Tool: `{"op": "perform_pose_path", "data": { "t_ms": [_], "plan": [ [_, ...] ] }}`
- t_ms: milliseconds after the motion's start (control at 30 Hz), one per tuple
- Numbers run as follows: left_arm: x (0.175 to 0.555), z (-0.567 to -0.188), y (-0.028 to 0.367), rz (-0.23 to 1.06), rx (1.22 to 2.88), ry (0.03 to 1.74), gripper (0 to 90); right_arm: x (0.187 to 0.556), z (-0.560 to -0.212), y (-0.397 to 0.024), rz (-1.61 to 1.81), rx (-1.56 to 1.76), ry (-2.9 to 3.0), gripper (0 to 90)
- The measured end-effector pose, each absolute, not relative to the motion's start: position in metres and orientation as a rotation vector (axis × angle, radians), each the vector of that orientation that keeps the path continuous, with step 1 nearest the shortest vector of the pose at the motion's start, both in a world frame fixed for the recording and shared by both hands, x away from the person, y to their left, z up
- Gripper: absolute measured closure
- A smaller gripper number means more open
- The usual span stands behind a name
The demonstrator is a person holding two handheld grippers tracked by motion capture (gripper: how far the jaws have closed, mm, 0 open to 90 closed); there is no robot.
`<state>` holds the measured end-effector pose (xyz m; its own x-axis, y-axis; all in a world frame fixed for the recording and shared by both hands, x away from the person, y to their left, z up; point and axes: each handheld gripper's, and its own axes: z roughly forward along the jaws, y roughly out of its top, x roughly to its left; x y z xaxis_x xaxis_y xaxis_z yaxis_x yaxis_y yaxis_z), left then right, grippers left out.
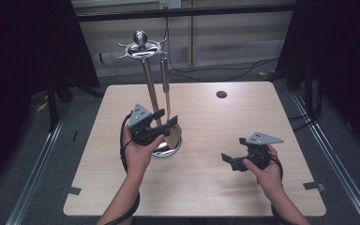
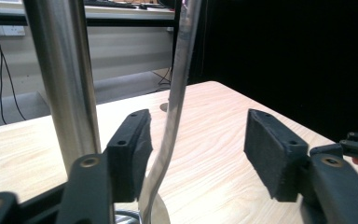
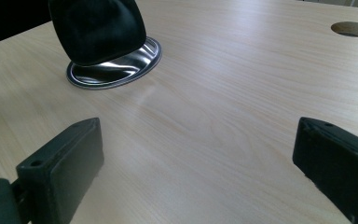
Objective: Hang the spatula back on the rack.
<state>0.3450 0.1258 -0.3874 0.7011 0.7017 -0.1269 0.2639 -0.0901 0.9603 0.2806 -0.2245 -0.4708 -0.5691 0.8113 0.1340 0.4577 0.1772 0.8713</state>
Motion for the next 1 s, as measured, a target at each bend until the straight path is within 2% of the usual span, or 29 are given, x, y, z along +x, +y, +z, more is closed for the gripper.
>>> {"op": "perform_pose_path", "data": {
  "t_ms": [133, 433, 1000],
  "plan": [
    [0.344, -0.388, 0.127, 0.416, 1.636, 0.794, 28.5, 0.28, -0.471, -0.224, 1.345, 1.202, 2.105, 1.9],
    [0.34, -0.39, 0.135, 0.439, 1.653, 0.768, 19.0, 0.28, -0.472, -0.224, 1.337, 1.199, 2.114, 1.9],
    [0.33, -0.404, 0.166, 0.435, 1.679, 0.765, 14.2, 0.28, -0.473, -0.225, 1.324, 1.202, 2.12, 1.9]
  ]
}}
